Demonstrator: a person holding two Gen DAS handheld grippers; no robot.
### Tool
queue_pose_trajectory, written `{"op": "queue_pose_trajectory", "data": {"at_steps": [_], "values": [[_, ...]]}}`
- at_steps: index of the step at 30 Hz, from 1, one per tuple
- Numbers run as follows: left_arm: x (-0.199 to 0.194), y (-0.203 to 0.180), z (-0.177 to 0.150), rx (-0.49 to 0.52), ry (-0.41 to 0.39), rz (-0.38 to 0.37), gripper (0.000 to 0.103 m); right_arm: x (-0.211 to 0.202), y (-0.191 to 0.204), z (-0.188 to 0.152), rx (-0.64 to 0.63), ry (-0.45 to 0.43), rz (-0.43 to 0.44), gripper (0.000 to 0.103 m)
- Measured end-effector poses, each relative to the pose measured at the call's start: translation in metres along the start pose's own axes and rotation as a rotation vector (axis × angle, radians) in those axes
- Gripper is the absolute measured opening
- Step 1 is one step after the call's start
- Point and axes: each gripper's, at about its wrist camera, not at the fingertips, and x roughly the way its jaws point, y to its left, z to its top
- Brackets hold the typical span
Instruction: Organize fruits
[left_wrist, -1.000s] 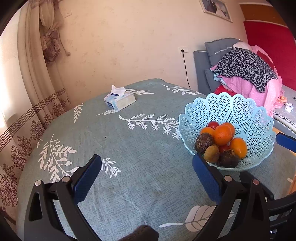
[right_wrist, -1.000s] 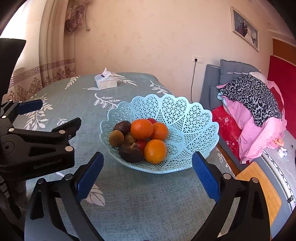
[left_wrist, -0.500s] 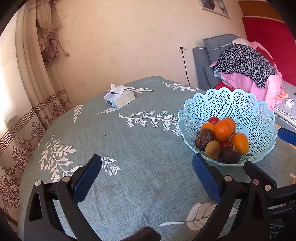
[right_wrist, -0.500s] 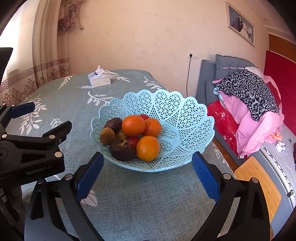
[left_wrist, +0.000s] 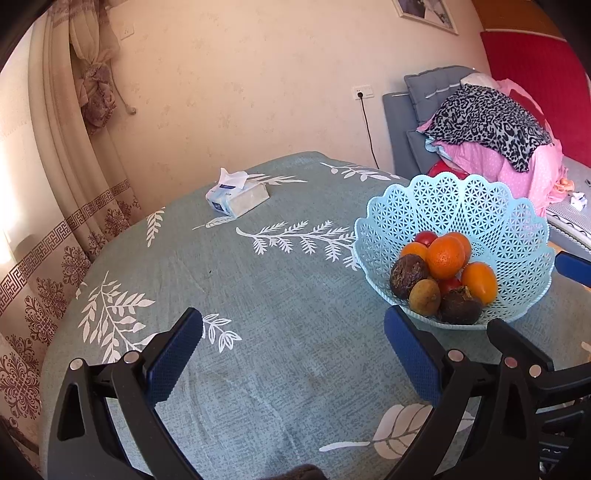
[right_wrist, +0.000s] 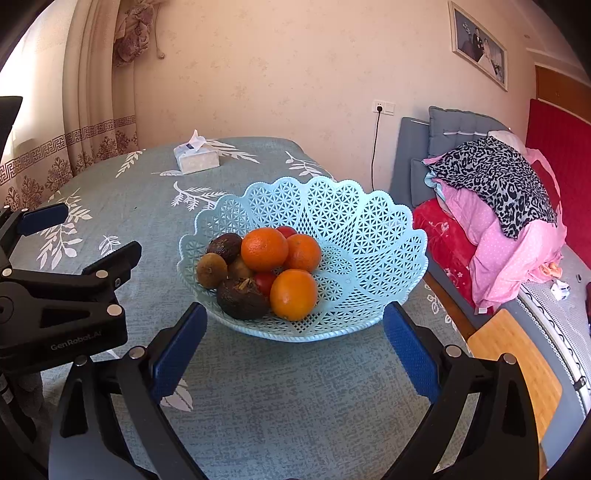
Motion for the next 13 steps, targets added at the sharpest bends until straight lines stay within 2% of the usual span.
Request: {"op": "queue_pose_trajectory", "data": {"at_steps": [8,13], "values": [[0.001,0.006,-0.001,-0.023,0.029,-0.007,0.098,0.000,-0.001,-0.001,0.005,0.001,-0.001,0.098],[0.002,0.029,-0.007,-0.064,0.069,0.010,0.098,-0.005,0.002,0.000,0.010,-0.010,0.032,0.098]]}}
